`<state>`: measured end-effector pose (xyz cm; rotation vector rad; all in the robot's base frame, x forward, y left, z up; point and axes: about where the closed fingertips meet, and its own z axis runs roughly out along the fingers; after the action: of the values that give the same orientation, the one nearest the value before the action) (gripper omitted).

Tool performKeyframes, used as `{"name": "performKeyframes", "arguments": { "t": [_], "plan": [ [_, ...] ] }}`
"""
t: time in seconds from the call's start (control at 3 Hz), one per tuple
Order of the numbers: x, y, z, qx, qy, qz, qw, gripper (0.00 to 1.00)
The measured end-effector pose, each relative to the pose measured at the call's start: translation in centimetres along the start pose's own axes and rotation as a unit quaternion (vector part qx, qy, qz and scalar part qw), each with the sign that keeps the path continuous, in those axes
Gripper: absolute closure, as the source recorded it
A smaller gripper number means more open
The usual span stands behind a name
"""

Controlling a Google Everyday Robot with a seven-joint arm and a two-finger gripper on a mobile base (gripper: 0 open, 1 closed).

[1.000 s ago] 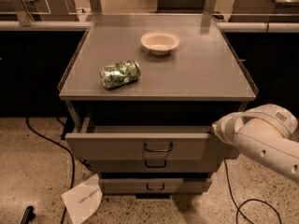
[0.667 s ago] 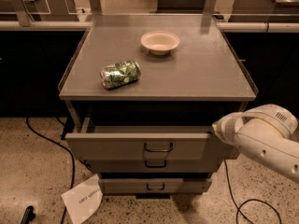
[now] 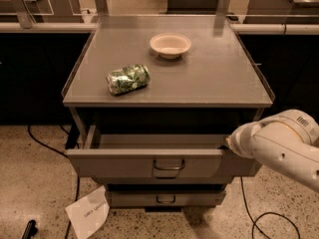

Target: Open top drawer

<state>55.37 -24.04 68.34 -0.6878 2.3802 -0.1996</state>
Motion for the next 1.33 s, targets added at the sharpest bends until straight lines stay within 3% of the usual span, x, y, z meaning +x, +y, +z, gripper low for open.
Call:
{"name": "performKeyframes", "arguments": {
  "t": [0.33,0.67,1.0,1.33],
  "plan": [
    [2.2,0.2,-1.1,-0.016,0.019,0.007,0.9997,1.0],
    [3.4,0.3,-2.2,-0.04,0.03,-0.01,0.9987,1.0],
    [4.0,0.9,-3.0,-0.068,0.036,-0.046,0.996,1.0],
    [4.0,1.0,-3.1,-0.069,0.033,-0.078,0.994,1.0]
  ]
}}
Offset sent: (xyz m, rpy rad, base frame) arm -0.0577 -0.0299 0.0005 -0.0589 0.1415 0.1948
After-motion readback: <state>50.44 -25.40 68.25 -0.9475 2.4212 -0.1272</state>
